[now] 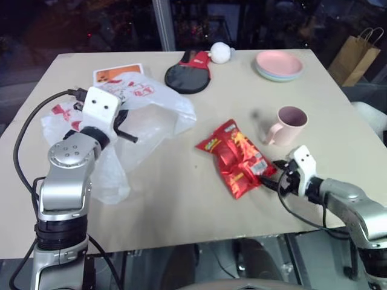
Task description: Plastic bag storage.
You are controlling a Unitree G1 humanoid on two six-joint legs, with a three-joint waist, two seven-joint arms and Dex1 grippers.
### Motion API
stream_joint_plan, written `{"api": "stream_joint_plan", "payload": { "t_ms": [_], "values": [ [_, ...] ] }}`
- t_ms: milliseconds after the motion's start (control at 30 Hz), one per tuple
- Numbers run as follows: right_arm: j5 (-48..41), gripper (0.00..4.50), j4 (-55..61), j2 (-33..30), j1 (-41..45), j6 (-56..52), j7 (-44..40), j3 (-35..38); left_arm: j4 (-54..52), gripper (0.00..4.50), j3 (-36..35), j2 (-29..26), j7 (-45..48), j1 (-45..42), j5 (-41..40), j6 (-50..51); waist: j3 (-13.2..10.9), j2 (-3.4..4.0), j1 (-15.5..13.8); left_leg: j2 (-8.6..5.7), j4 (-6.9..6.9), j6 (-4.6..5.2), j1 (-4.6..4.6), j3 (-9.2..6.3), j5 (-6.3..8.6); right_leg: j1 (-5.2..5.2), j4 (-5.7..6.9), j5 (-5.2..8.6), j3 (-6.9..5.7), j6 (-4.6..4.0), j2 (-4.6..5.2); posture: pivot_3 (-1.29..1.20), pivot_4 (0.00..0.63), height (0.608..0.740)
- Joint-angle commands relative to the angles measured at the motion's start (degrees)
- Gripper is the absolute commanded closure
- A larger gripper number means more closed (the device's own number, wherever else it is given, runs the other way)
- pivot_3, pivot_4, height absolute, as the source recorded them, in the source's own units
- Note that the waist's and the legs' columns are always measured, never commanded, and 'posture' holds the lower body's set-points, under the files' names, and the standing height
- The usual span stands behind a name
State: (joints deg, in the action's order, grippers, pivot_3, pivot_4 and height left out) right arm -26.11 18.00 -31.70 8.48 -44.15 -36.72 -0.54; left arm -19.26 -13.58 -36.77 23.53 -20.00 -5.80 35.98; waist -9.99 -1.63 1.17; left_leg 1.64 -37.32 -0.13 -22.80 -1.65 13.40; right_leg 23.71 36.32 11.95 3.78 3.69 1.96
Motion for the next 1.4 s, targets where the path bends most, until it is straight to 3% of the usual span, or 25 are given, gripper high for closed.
{"api": "stream_joint_plan", "payload": {
  "t_ms": [33, 167, 233, 400, 533, 900, 1167, 1400],
  "values": [
    [-0.93, 0.00, -3.70, 0.80, 3.00, -0.72, -2.58, -2.05, -3.26, 4.42, -1.12, -0.48, 0.23, -1.04, -1.47, 1.56, 0.00, 0.00, 0.00, 0.00, 0.00, 0.00, 0.00, -0.02, 0.00, 0.00, 0.02, 0.00, 0.00, 0.00, 0.00, 0.00, 0.150, 0.740],
    [1.76, 0.00, -8.72, 0.15, 6.24, 1.92, -5.37, -5.37, -3.98, 4.42, -1.26, -0.84, 0.93, -1.68, -3.35, 3.48, 0.03, -0.04, 0.19, 0.00, -0.01, 0.00, 0.04, -0.02, 0.00, -0.01, 0.06, 0.01, 0.00, 0.03, -0.02, 0.00, 0.150, 0.740],
    [1.45, 0.54, -8.33, -0.29, 7.51, 1.87, -6.86, -5.70, -3.86, 4.50, -2.08, -0.75, 1.16, -3.06, -5.29, 5.73, 0.03, -0.05, 0.32, 0.00, -0.02, 0.00, 0.05, -0.03, 0.00, -0.01, 0.09, 0.08, 0.00, 0.15, -0.02, 0.00, 0.150, 0.740],
    [-1.72, 2.49, -3.08, -0.66, 7.65, 0.29, -8.18, -4.02, -3.22, 4.50, -3.77, 0.24, 1.09, -5.56, -9.57, 10.45, 0.01, -0.02, 0.71, 0.00, -0.04, 0.00, 0.03, -0.07, 0.00, 0.01, 0.16, 0.08, -0.01, 0.14, -0.03, 0.00, 0.150, 0.740],
    [-4.21, 4.34, 1.30, 0.56, 7.39, -0.64, -7.67, -3.64, -2.74, 4.50, -4.02, 0.50, 1.59, -7.22, -12.69, 12.64, 0.00, -0.03, 0.90, -0.01, -0.03, 0.00, 0.00, -0.10, 0.00, 0.02, 0.17, 0.08, -0.01, 0.14, -0.03, 0.00, 0.150, 0.740],
    [-17.30, 4.43, 12.93, 1.81, 14.12, -10.95, -5.83, -2.09, 0.77, 4.50, -3.50, 0.68, -0.41, -14.10, -16.86, 17.47, -0.04, -0.04, 0.97, -0.03, -0.03, 0.00, -0.01, -0.15, 0.00, 0.03, 0.20, 0.09, -0.03, 0.15, -0.03, 0.00, 0.150, 0.740],
    [-16.35, 4.43, 5.39, 5.37, 23.64, -14.24, -4.13, -7.60, -3.29, 4.50, -3.08, 1.26, 0.48, -15.51, -21.81, 20.95, -0.05, -0.06, 1.06, -0.04, -0.02, 0.00, -0.02, -0.15, 0.00, 0.05, 0.19, 0.07, -0.03, 0.12, -0.02, 0.00, 0.150, 0.740],
    [-11.76, 4.43, -4.22, 7.02, 29.35, -10.81, -9.80, -15.03, -5.13, 4.50, -3.22, 0.42, -0.04, -15.92, -24.39, 22.29, -0.08, -0.03, 1.14, -0.05, -0.01, 0.00, -0.06, -0.15, 0.00, 0.08, 0.18, -0.02, -0.04, -0.03, -0.02, 0.00, 0.150, 0.740]
  ]
}}
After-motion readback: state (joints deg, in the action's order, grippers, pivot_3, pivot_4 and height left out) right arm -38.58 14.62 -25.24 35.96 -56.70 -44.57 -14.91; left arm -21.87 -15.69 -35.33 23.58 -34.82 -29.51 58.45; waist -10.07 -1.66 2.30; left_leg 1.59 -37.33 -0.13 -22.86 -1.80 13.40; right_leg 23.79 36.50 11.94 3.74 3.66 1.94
